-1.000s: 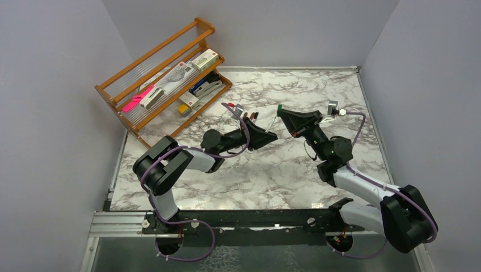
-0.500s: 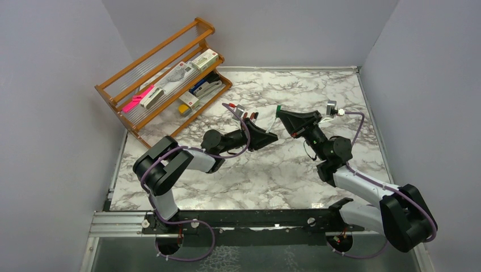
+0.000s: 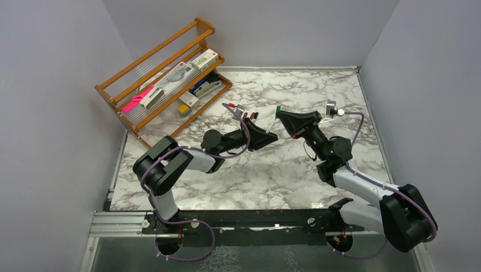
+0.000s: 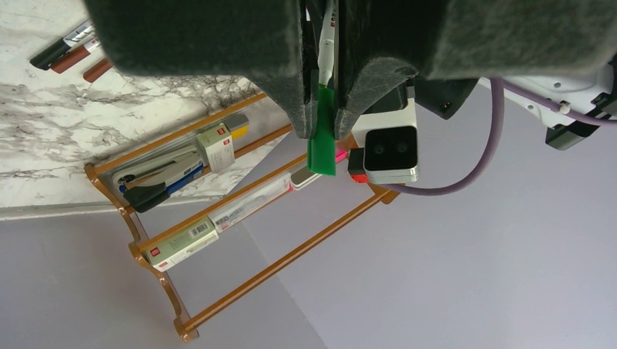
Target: Insert the pens into the pen caps
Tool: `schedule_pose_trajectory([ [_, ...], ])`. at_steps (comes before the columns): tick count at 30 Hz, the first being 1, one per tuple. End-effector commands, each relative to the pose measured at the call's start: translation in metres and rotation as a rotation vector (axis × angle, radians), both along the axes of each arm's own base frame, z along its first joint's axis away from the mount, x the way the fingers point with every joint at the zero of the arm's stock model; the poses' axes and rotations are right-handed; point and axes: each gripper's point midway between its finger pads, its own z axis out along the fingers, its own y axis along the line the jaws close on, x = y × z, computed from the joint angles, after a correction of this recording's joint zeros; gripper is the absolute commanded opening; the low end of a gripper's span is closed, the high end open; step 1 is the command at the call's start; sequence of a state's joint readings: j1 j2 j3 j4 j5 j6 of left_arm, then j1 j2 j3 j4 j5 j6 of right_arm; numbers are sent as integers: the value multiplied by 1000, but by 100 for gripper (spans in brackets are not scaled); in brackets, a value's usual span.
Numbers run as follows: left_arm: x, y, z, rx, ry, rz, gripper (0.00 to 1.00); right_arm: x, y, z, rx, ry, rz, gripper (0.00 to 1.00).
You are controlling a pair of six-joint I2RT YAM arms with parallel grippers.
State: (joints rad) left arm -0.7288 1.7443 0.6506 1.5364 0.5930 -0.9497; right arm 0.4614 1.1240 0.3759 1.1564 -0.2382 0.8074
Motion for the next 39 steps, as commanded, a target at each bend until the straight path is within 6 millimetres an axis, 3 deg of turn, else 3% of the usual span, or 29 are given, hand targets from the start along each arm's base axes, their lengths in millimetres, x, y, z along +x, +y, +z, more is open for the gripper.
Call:
schedule_pose_trajectory([
  [1, -21, 13, 59, -176, -214, -13, 0, -5, 1, 5, 1, -37, 15, 1],
  [18, -20, 11, 57, -174, -207, -16, 0, -3, 3, 22, 12, -78, 14, 1],
  [28, -20, 13, 63, -186, -218, -13, 0, -2, 5, 5, 3, -41, 28, 1],
  [39, -18, 13, 65, -194, -219, 3, 0, -7, 4, 2, 6, -31, 39, 1],
])
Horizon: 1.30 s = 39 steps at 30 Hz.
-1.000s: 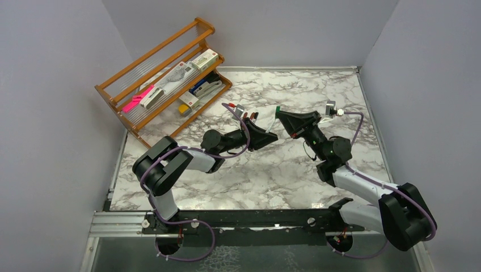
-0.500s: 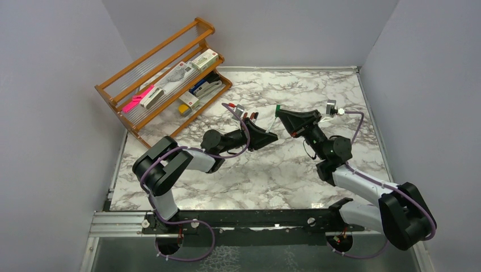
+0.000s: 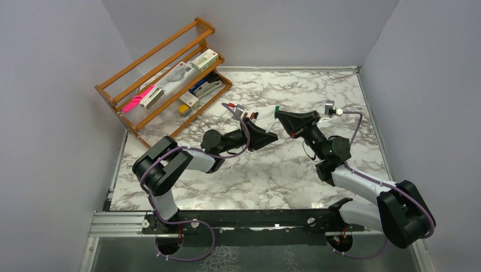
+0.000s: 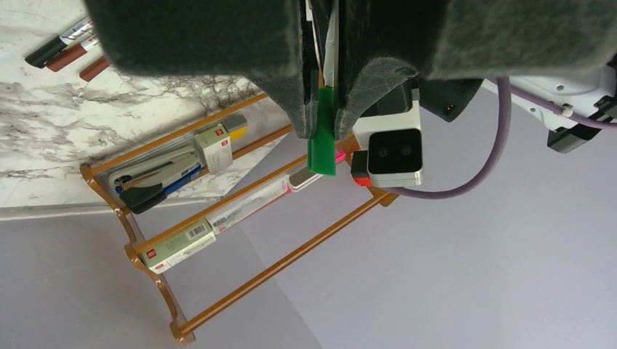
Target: Insert the pens into the pen caps
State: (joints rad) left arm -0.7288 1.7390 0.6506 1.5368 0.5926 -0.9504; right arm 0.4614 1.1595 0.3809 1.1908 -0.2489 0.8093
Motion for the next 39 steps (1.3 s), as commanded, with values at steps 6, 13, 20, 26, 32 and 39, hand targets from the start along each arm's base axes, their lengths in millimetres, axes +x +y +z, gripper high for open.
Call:
schedule_pose_trajectory([
  [6, -12, 11, 65, -199, -213, 24, 0, -13, 0, -4, 20, -2, 41, 1],
  [13, -5, 8, 69, -214, -206, 34, 0, -14, 1, -13, 3, 9, 44, 1],
  [20, -8, 10, 90, -249, -253, 28, 0, -15, -1, -29, -39, 41, 27, 1],
  [26, -15, 4, 105, -264, -308, -35, 0, -15, 0, -38, -73, 58, 32, 1],
  [32, -27, -7, 103, -222, -403, -158, 0, -21, 4, -31, -131, 19, 58, 1],
  [39, -31, -13, 106, -210, -466, -213, 0, -24, 1, -23, -181, -18, 33, 1],
])
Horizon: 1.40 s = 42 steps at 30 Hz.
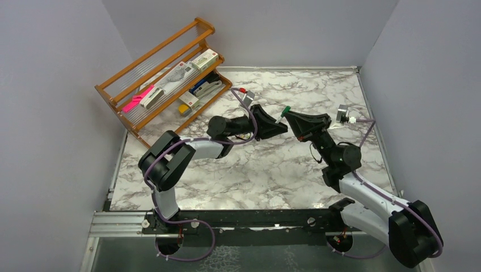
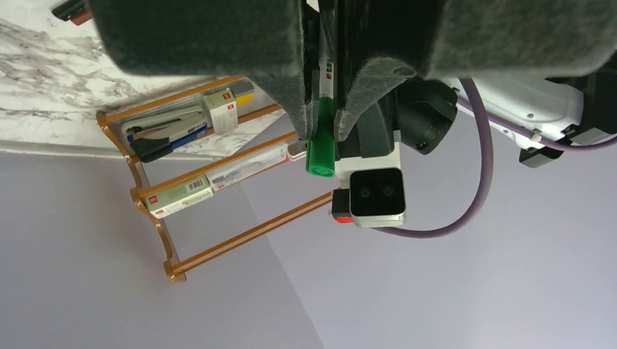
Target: Insert the pens into the pen caps
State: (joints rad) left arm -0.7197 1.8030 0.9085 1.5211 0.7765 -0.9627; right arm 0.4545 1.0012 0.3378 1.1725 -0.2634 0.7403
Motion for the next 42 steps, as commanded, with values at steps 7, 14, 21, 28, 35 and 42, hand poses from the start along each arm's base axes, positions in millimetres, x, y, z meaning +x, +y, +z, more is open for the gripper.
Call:
schedule_pose_trajectory([
  [7, -33, 8, 53, -163, -293, -98, 0, 2, 10, -48, -212, 104, 4, 7],
  [14, -37, 8, 52, -152, -311, -121, 0, 3, 9, -45, -244, 90, -10, 21],
  [21, -40, 7, 50, -141, -320, -138, 0, 4, 8, -49, -284, 87, -25, 31],
  [28, -39, 7, 47, -132, -331, -146, 0, 4, -5, -55, -329, 105, -95, 32],
  [35, -36, 5, 40, -117, -326, -150, 0, 9, -16, -67, -378, 202, -152, 32],
  [42, -34, 4, 38, -113, -315, -152, 0, 5, -22, -71, -389, 223, -167, 33],
])
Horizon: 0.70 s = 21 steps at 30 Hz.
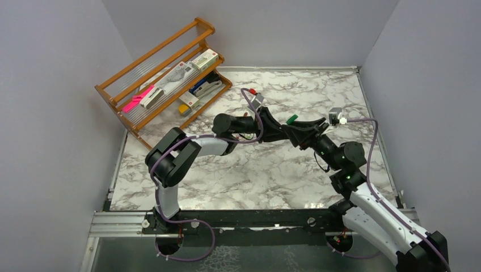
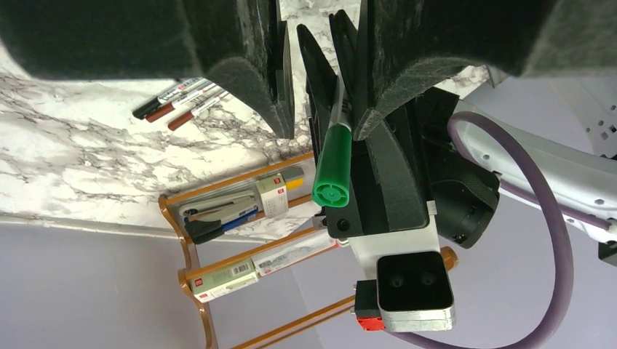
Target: Insert the pens into the pen caps
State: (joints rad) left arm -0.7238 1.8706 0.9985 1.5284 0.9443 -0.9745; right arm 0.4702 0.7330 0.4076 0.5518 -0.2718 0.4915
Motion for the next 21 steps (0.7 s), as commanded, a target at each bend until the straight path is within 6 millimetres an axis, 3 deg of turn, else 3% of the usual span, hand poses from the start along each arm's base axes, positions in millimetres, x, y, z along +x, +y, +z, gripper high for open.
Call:
schedule_pose_trajectory([
  [1, -19, 14, 47, -182, -225, -18, 0, 14, -16, -38, -98, 121, -112, 33],
  [9, -19, 14, 45, -178, -220, -16, 0, 31, -33, -63, -131, 272, -206, 33],
  [14, -19, 16, 46, -178, -221, -13, 0, 39, -41, -67, -96, 337, -201, 34],
  [17, -19, 16, 45, -177, -219, -11, 0, 42, -37, -63, -98, 339, -149, 37],
  [21, -18, 15, 43, -176, -216, -7, 0, 40, -32, -37, -35, 288, -56, 41],
])
